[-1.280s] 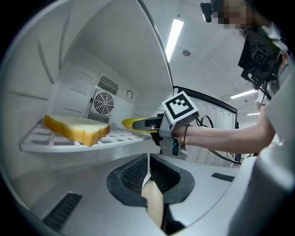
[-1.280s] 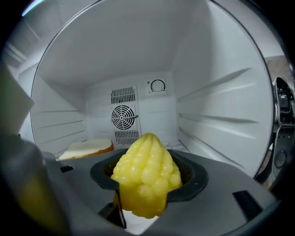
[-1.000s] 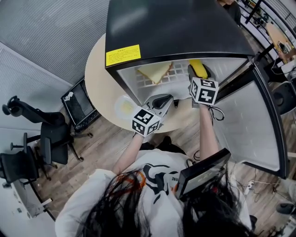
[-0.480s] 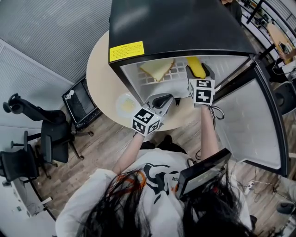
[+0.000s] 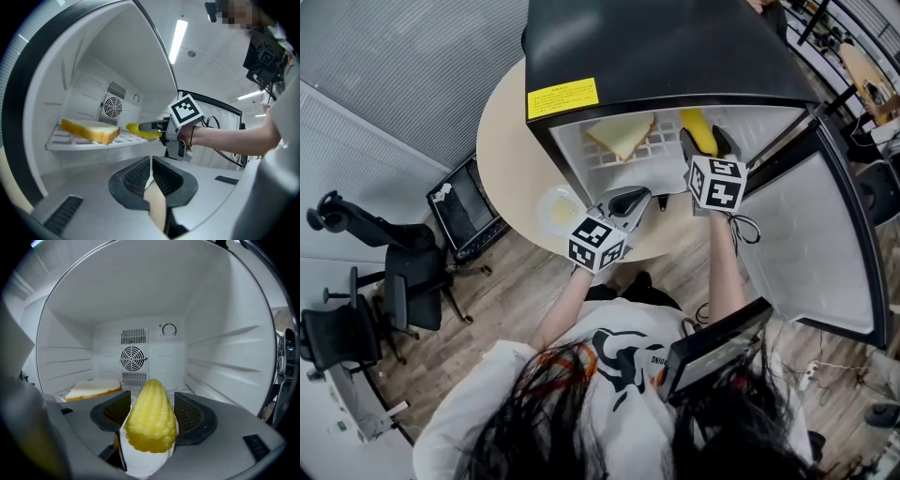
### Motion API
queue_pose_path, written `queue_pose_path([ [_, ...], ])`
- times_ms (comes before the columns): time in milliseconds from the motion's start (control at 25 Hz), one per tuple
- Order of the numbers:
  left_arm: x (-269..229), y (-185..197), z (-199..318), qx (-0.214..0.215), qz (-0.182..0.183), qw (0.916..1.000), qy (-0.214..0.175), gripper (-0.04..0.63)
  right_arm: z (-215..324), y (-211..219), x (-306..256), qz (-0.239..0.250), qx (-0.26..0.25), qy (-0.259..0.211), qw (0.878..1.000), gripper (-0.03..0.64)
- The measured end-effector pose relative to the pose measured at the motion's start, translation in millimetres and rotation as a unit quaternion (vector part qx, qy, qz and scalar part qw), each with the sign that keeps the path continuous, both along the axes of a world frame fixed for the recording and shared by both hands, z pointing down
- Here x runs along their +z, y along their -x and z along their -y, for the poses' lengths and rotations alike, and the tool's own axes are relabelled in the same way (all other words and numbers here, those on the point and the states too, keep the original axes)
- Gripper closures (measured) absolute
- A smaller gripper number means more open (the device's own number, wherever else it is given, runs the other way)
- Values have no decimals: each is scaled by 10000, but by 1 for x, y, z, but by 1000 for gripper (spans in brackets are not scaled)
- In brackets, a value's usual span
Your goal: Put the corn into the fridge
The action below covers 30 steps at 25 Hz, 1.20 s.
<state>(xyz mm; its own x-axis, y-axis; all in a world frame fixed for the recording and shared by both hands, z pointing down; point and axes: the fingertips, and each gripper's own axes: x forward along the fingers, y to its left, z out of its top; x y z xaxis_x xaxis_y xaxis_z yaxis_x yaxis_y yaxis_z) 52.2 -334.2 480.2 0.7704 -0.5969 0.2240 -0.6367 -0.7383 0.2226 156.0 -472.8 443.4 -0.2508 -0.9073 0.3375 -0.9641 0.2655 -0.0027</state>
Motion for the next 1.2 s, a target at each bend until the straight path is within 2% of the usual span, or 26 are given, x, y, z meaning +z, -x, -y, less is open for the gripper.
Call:
queue_pose_path([
  [320,-3,2,-6,100,-40,9999,-15,583,-27,1,-39,513,123,-405,9978,339],
  [560,-6,6,-15,204,-88,9997,-44,583,-67,26,-56,715,-189,-519,9959,339],
  [800,-12,13,-27,340,-156,9992,-107,583,-105,48,-47,1054,-166,-378,9936,365],
  [1200,-14,31,-59,713,-184,9972,-121,583,-164,77,-24,1265,152,-136,9918,415],
])
